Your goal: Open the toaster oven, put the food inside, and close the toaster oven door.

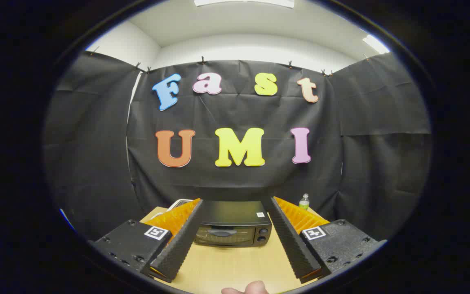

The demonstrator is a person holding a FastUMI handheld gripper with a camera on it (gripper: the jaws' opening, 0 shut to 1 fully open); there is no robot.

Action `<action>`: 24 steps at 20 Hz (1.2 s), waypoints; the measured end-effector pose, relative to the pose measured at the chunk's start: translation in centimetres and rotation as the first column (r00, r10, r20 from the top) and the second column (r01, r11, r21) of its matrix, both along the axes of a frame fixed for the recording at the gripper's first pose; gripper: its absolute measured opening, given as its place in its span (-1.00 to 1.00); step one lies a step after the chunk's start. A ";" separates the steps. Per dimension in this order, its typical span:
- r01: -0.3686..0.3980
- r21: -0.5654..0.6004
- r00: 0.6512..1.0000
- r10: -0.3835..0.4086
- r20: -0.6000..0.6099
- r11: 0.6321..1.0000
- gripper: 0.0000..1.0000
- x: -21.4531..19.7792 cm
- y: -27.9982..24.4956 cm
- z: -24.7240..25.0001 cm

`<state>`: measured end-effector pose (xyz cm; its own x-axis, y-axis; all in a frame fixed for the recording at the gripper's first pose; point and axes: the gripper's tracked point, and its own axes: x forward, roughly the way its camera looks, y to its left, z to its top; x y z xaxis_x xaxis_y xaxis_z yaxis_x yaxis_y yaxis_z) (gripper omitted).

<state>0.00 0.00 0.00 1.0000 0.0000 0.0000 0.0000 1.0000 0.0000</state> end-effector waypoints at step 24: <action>-0.001 0.019 0.999 0.002 -0.046 1.000 1.00 0.7 0.2 -1.2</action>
<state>0.74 0.21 -1.18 0.9990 0.0021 -0.0457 -0.0012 0.9998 0.0193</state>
